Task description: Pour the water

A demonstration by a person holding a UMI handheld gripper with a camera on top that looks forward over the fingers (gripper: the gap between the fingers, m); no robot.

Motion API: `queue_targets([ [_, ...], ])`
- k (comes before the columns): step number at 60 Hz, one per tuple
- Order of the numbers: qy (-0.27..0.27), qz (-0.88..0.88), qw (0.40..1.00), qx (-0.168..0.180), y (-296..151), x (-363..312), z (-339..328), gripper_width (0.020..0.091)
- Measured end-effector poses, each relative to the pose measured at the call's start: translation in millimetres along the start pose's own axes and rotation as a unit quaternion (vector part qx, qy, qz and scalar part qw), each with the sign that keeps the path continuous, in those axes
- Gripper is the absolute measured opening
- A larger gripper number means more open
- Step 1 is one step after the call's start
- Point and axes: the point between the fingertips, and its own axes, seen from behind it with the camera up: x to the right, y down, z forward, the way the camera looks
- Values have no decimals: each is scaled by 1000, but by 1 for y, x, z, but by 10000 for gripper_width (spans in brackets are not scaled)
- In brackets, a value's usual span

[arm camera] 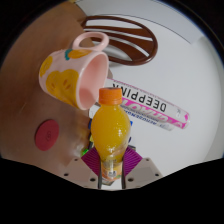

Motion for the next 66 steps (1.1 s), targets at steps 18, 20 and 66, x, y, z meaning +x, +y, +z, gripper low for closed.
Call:
queue_targets([
  [18,-113,446,886,57,-4,18,-31,258],
  [20,-129,499,854,64,-5,18,-34,258],
  [66,-244,775,579,64,-28,-98,-25,670],
])
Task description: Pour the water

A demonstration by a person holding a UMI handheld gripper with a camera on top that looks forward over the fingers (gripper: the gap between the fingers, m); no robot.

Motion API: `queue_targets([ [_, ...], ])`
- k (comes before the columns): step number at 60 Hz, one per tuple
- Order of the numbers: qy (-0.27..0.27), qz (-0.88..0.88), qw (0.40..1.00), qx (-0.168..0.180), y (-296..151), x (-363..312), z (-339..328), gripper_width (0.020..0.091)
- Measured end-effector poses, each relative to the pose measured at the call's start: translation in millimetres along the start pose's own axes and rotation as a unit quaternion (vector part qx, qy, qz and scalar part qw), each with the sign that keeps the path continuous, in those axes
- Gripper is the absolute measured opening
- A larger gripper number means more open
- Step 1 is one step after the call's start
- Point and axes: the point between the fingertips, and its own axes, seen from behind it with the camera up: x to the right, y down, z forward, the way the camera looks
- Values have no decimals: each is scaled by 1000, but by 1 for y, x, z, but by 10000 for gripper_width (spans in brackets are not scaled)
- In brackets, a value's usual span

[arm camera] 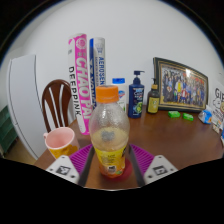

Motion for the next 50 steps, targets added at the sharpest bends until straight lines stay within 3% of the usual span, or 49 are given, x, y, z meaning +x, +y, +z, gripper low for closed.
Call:
queue_targets([
  [3,3,3,1000,-14,2,-1,-8,872],
  [5,9,4,1000,-21,2,1,-16,825],
  [9,28,3,999,-35,2,4,-40,863],
  [26,63,3,994,-89,-1,-28,-195,851],
  [37,90,3,992,-90,-1,-35,-261,855],
  [50,109,-1,990,-89,5,-27,-289,855],
])
